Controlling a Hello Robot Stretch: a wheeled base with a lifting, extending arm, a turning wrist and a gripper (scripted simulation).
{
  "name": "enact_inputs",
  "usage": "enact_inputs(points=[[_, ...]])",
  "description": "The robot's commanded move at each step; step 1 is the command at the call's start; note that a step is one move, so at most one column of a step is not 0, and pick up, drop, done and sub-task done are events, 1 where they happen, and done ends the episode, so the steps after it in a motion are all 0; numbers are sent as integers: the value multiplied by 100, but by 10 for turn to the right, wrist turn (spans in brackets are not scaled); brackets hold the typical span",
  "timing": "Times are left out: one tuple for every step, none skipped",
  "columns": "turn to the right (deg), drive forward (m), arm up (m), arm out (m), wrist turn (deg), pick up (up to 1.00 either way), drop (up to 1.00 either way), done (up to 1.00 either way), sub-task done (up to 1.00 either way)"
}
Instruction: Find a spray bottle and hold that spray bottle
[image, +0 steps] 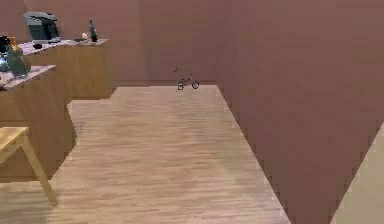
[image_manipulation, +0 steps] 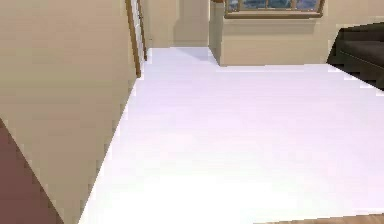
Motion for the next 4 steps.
enact_inputs(points=[[0,75,0,0,0,0,0,0,0],[-330,0,0,0,0,0,0,0,0],[0,70,0,0,0,0,0,0,0],[-450,0,0,0,0,0,0,0,0]])
